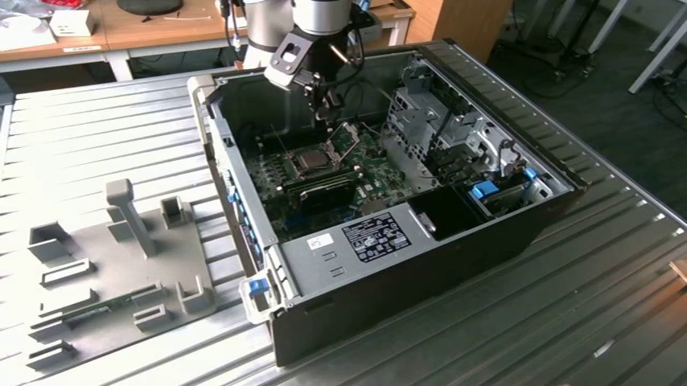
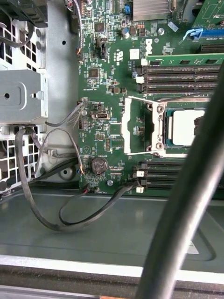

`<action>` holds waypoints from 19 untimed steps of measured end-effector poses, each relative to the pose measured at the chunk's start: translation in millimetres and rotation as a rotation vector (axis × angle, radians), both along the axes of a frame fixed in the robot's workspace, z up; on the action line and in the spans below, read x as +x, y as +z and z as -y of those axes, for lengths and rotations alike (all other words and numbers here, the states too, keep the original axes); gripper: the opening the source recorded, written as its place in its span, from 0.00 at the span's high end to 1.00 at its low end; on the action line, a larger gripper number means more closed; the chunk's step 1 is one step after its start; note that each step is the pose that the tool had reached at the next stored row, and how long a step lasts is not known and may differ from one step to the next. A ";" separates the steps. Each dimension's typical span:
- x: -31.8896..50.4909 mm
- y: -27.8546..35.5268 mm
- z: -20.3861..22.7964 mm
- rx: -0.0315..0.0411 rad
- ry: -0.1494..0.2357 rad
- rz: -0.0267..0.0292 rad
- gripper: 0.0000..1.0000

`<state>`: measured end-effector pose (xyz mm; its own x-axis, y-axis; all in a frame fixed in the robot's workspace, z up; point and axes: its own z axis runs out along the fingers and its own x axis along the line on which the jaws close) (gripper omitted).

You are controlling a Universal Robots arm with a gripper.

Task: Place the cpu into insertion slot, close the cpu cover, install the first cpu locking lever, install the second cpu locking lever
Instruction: 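Close the cpu cover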

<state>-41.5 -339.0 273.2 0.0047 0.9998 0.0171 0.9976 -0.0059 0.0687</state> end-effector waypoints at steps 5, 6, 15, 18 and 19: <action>4.3 0.0 0.0 0.0000 0.000 0.0000 0.90; 5.3 0.0 0.0 0.0000 0.000 0.0000 0.90; 11.2 0.0 0.0 0.0000 0.000 0.0000 0.90; 12.6 0.0 0.0 0.0001 0.000 0.0000 0.90; 12.6 0.0 0.0 0.0000 0.000 0.0000 0.90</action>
<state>-28.9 -338.9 273.2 0.0048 0.9998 0.0171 0.9976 -0.0059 0.0687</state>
